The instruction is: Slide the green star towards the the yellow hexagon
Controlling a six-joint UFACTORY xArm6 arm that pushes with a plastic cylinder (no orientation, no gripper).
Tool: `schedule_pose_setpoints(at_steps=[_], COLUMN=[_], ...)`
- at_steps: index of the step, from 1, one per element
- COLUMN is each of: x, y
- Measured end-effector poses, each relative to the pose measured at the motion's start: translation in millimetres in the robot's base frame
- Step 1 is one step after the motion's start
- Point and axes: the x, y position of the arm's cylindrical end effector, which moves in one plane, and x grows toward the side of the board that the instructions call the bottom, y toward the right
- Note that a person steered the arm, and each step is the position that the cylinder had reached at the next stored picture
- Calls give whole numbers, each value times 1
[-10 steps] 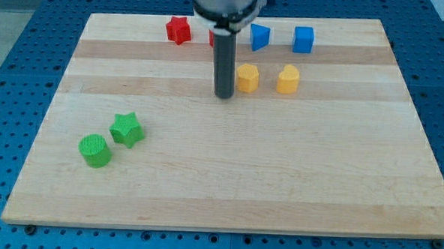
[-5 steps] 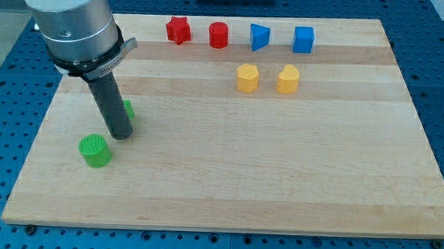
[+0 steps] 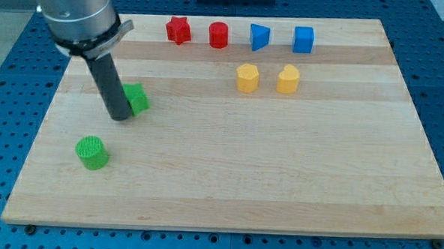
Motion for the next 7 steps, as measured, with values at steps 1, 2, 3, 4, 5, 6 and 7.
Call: schedule_pose_setpoints(at_steps=[1,2,3,4,5,6,7], x=[-16,-38,-50,-24,-49,-86,-92], y=[1,25,68,14,-21,-9,30])
